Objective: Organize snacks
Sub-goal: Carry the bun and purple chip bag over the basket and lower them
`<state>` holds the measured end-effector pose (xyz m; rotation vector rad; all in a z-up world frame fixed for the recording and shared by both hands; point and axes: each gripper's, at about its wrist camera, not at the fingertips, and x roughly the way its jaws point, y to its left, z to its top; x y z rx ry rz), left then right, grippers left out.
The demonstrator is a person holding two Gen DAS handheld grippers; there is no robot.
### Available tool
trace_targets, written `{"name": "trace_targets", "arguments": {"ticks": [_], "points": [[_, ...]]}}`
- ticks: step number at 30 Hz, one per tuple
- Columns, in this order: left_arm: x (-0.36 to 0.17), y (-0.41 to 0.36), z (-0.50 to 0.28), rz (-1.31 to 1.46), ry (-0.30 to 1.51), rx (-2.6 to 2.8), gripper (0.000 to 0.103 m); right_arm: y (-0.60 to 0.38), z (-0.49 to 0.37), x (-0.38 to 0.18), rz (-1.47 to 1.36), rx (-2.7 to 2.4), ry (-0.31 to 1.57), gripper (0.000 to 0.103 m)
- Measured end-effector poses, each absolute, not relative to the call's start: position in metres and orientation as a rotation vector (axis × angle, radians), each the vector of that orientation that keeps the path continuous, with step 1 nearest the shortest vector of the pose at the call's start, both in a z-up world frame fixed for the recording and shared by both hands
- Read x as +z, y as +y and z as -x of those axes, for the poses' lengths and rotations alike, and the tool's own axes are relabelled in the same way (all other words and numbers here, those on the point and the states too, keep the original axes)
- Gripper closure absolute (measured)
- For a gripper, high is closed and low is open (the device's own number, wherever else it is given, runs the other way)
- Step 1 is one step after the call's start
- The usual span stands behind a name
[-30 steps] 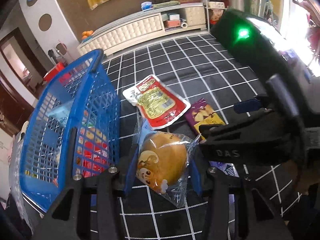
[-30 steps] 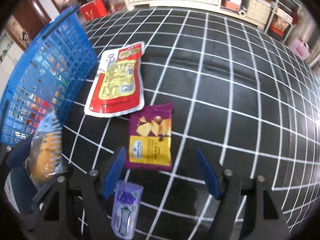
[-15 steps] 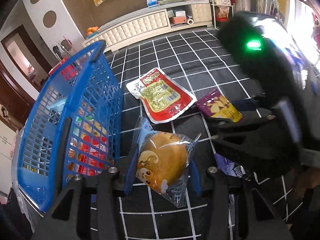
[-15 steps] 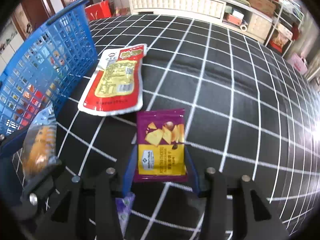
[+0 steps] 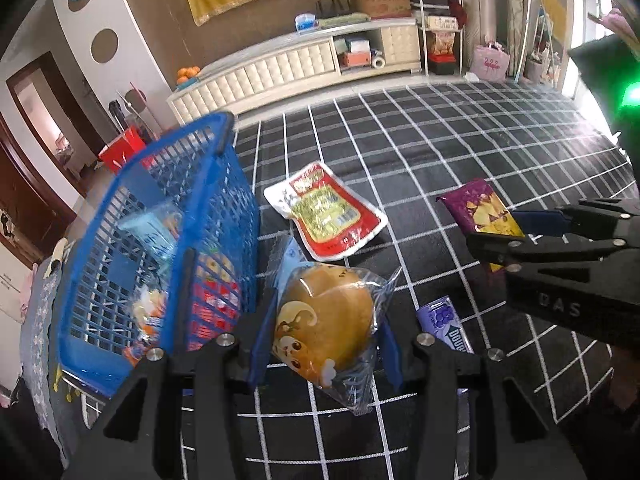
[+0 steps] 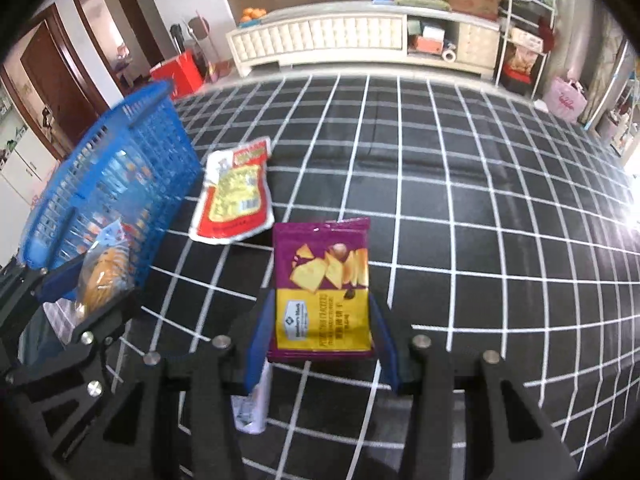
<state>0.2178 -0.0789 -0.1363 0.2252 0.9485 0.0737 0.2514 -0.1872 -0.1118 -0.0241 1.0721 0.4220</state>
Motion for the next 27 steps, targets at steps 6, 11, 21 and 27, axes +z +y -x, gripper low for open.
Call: {"name": "trace_targets", "arguments": {"ticks": [6,11,21,27], "points": [[-0.095,-0.07,-0.199,-0.209,0.844,0.044,0.059,-0.19,-0.229,-0.066,-0.015,0.404,0.989,0.052],[-0.064,-0.044,-0.188,-0.154,0.819,-0.005,0.059,-0.177,-0.209,-0.029,-0.023,0.389,0.909,0.052],[-0.021,0.017,-0.176,-0.172,0.797,-0.009,0.059,-0.113,-0.181,0.014,-0.024,0.456,0.776,0.052],[-0.025,0.048,-0.18,-0.173,0.821,0.009,0.059,-0.06,-0.183,0.013,0.065,0.508,0.76,0.052]]}}
